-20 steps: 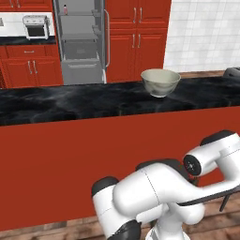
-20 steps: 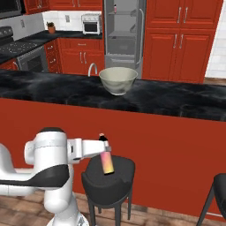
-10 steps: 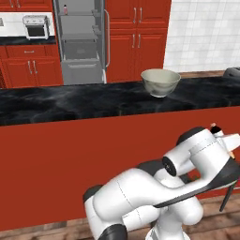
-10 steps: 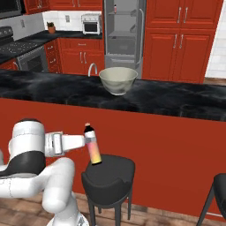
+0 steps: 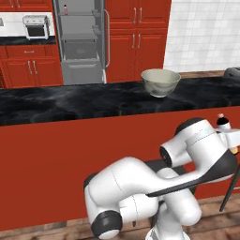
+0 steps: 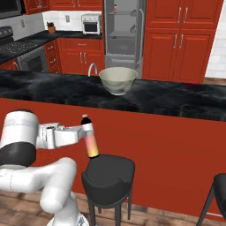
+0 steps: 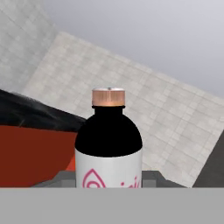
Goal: Open the fridge, grab two sodas, and place both sodas inside the bowl with ice on the dining counter.
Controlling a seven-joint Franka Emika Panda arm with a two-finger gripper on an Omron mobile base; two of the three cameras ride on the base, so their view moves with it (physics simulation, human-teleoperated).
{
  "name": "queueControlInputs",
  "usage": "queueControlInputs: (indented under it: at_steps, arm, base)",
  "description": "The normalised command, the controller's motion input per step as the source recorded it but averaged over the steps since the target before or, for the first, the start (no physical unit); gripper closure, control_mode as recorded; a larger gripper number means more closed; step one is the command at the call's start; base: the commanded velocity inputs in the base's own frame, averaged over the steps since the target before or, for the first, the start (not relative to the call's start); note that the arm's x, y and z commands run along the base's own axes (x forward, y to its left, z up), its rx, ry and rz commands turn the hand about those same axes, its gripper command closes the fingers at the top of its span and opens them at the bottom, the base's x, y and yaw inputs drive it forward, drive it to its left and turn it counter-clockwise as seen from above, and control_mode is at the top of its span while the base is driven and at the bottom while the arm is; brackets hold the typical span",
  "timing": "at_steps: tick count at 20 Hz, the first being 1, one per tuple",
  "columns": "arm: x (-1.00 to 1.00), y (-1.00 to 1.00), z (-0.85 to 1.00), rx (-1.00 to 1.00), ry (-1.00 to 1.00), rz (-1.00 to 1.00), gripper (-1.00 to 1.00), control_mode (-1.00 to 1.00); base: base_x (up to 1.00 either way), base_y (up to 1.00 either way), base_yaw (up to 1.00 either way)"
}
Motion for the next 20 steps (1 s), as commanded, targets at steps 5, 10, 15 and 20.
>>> queueControlInputs:
  at_steps: [5, 10, 15, 20]
  arm:
    - [-0.24, 0.24, 0.83, 0.34, -0.29, 0.00, 1.00, -1.00]
    - [-0.17, 0.31, 0.84, 0.31, -0.35, 0.00, 1.00, -1.00]
    - [-0.10, 0.35, 0.75, 0.28, -0.40, 0.00, 1.00, -1.00]
    - [-0.01, 0.34, 0.67, 0.26, -0.43, 0.03, 1.00, -1.00]
  base:
    - [0.00, 0.00, 0.00]
    - [0.00, 0.00, 0.00]
    - [0.00, 0.00, 0.00]
    - [0.00, 0.00, 0.00]
